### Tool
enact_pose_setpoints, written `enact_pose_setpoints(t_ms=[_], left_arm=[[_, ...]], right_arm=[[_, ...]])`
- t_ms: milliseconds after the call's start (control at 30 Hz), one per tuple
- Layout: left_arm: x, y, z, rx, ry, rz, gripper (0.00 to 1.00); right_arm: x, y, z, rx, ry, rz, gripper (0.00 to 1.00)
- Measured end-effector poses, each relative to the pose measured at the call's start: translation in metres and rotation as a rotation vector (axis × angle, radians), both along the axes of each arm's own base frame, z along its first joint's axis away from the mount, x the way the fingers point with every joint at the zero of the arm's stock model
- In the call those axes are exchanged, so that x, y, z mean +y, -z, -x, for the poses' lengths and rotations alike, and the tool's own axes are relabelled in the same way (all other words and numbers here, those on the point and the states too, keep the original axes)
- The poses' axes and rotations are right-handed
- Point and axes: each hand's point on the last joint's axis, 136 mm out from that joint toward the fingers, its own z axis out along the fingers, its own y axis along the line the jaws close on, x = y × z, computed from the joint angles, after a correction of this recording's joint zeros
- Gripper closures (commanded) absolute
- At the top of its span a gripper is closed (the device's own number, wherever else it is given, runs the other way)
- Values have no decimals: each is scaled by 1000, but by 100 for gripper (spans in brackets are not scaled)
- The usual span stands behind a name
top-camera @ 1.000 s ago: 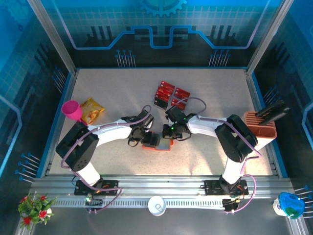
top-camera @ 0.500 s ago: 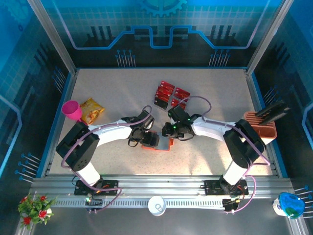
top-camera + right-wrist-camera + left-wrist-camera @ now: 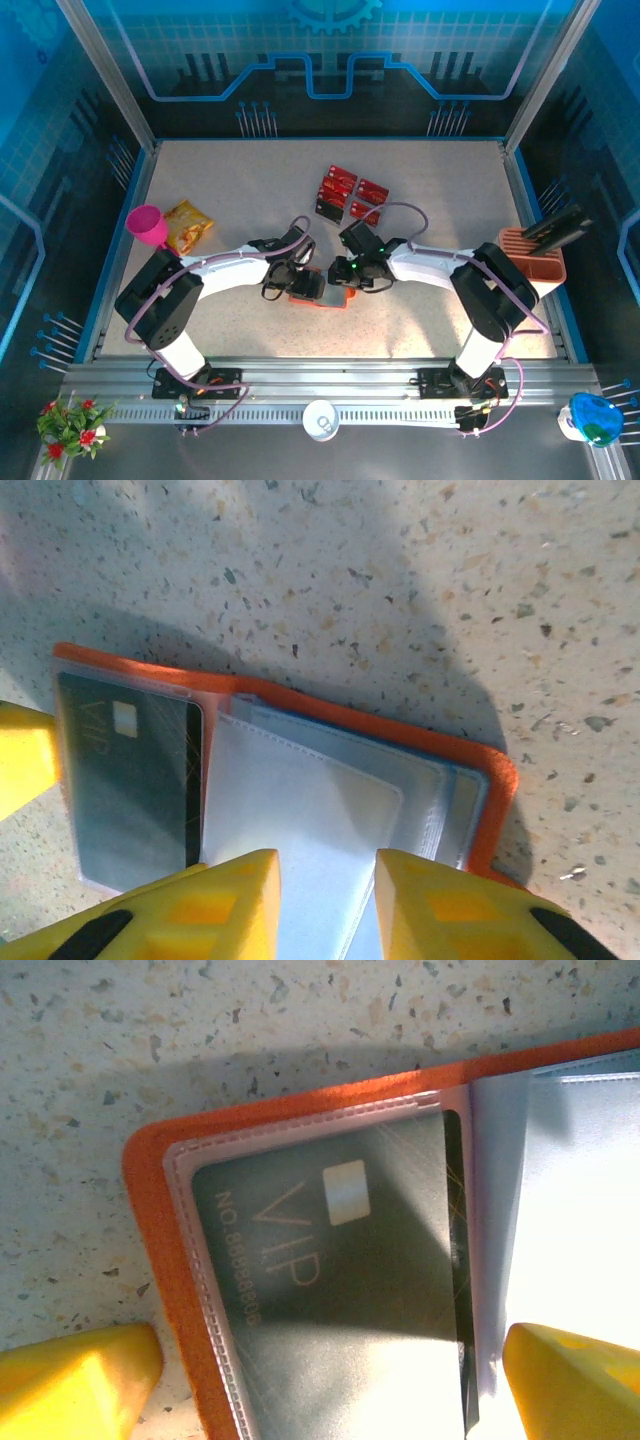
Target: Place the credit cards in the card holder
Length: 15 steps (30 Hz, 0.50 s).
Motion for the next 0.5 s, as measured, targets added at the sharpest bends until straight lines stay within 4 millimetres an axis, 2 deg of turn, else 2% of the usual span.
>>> enact_pose_setpoints(t_ms=[267, 500], left_arm=[[1, 1, 0, -2, -1, 1, 9], [1, 0, 0, -9, -2, 3, 8]], right_arm=[[2, 6, 0, 16, 10, -2, 61], [6, 6, 1, 25, 23, -32, 65]])
